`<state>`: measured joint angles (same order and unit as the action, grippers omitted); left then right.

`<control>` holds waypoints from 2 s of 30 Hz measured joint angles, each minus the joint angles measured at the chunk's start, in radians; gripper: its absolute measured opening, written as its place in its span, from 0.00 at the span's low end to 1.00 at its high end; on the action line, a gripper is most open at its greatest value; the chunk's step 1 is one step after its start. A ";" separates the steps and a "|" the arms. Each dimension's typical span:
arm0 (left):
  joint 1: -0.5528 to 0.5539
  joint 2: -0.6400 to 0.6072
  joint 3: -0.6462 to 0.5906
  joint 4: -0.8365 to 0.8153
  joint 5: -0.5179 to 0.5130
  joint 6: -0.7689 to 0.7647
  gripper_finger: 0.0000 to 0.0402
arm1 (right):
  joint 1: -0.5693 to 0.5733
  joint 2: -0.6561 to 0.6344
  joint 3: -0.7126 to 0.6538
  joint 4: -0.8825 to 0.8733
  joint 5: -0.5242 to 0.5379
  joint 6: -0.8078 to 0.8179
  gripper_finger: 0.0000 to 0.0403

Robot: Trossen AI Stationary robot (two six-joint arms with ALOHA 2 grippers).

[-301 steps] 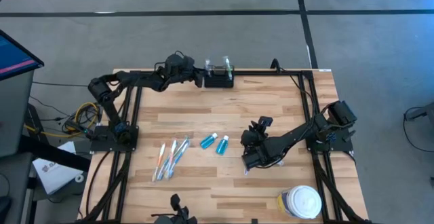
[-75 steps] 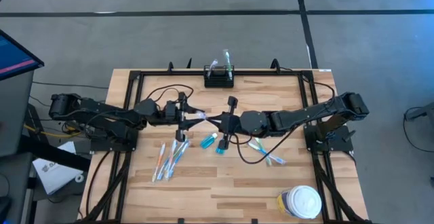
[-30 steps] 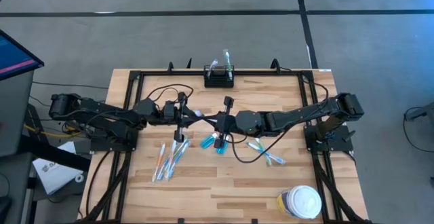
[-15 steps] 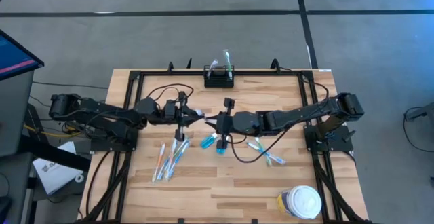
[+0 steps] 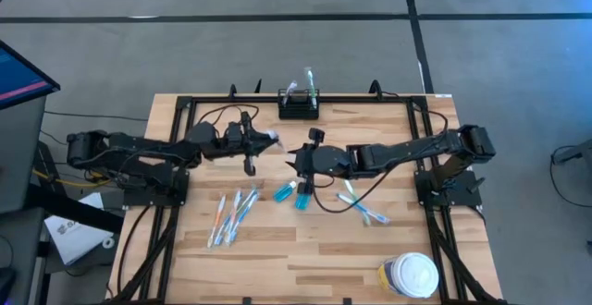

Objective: Pick & Place toothbrushing station
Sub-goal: Put the violet toothbrush into the black wire organizer

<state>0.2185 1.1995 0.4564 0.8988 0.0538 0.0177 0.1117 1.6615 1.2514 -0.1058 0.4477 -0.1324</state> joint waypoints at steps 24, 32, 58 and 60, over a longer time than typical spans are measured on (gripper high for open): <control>0.362 0.214 0.164 -0.007 0.052 0.008 0.01 | -0.003 0.000 0.000 -0.024 -0.005 0.020 0.30; 0.441 0.270 0.254 -0.046 0.076 0.011 0.01 | -0.002 0.000 0.000 -0.062 -0.005 0.020 0.30; 0.514 0.373 0.340 -0.089 0.051 0.091 0.01 | -0.010 0.000 0.000 -0.060 -0.004 0.028 0.30; 0.514 0.373 0.340 -0.089 0.051 0.091 0.01 | -0.010 0.000 0.000 -0.060 -0.004 0.028 0.30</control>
<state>0.7322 1.5723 0.7963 0.8101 0.1051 0.1089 0.1017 1.6620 1.2514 -0.1656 0.4437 -0.1040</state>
